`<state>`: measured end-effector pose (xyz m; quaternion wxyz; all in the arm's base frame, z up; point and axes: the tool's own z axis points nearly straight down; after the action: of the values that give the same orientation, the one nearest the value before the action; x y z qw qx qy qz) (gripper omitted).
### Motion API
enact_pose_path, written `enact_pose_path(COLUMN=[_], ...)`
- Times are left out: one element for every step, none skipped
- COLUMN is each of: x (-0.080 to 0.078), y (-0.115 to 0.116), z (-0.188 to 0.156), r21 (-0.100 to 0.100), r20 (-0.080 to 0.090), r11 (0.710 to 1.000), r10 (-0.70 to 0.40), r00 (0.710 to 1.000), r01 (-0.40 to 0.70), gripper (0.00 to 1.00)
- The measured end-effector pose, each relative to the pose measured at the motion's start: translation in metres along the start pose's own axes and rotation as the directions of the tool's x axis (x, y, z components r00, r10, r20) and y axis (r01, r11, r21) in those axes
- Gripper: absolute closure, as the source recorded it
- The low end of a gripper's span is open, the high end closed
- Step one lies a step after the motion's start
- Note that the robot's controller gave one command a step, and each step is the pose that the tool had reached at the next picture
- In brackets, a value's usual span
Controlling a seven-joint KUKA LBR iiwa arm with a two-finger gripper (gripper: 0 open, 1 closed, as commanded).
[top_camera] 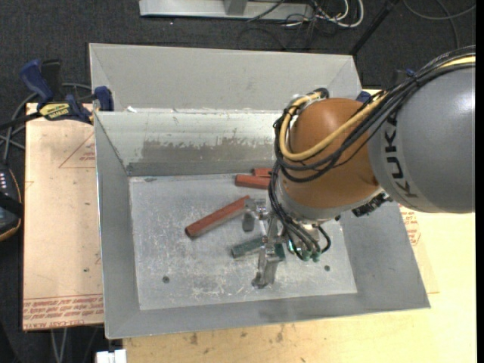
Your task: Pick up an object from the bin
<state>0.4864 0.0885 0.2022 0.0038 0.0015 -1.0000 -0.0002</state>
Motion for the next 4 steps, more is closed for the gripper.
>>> enact_pose_path(x=[-0.063, -0.064, -0.072, -0.070], y=[-0.049, -0.047, -0.038, -0.039], z=[0.133, 0.128, -0.014, -0.009], r21=[0.001, -0.001, -0.001, 0.000], r20=[0.004, 0.008, 0.020, 0.011], r11=[1.000, 1.000, 0.999, 0.999], r10=[-0.005, -0.008, -0.043, -0.043], r00=[1.000, 1.000, 0.999, 0.999], r01=[0.005, 0.008, 0.043, 0.043], gripper=[0.00, 1.00, 1.00, 0.00])
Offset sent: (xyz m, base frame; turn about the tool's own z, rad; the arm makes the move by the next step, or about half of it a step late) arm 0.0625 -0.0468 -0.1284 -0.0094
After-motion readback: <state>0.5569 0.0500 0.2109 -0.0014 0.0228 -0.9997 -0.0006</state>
